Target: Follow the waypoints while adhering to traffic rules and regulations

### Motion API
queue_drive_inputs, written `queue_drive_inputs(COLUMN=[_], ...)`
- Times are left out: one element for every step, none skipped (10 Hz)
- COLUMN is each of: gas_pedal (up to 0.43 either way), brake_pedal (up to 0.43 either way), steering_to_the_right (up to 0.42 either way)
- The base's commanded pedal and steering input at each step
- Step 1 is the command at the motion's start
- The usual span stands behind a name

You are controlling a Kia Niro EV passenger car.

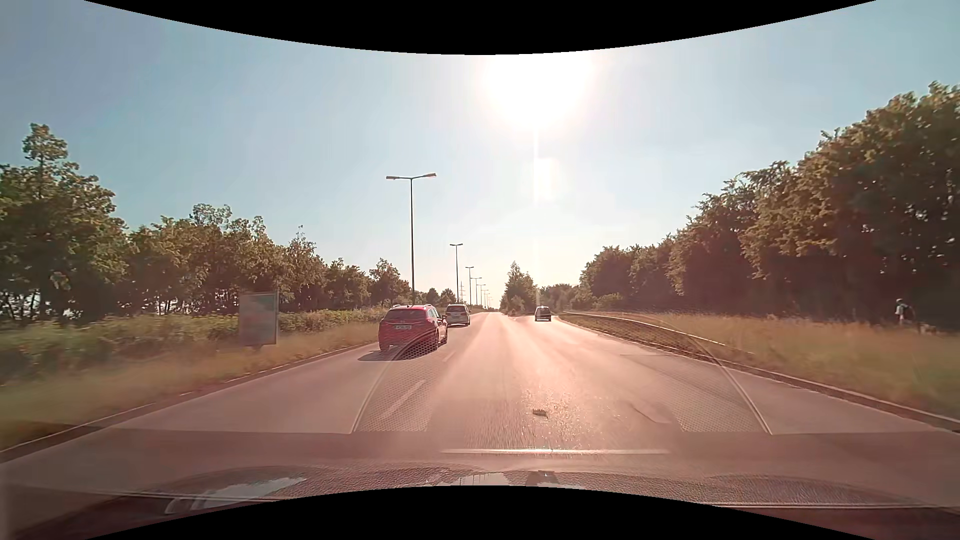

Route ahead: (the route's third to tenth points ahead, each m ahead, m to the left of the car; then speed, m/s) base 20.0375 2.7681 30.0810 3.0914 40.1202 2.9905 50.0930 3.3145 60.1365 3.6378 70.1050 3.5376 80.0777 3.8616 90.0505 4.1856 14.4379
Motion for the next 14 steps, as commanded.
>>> queue_drive_inputs(gas_pedal=[0.39, 0.37, 0.339, 0.311, 0.287, 0.28, 0.268, 0.26, 0.248, 0.248, 0.248, 0.248, 0.24, 0.24], brake_pedal=[0.006, 0.006, 0.006, 0.006, 0.006, 0.006, 0.006, 0.006, 0.006, 0.006, 0.006, 0.0, 0.006, 0.006], steering_to_the_right=[-0.009, -0.009, -0.009, -0.009, -0.009, -0.008, -0.008, -0.008, -0.008, -0.007, -0.007, -0.007, -0.007, -0.006])
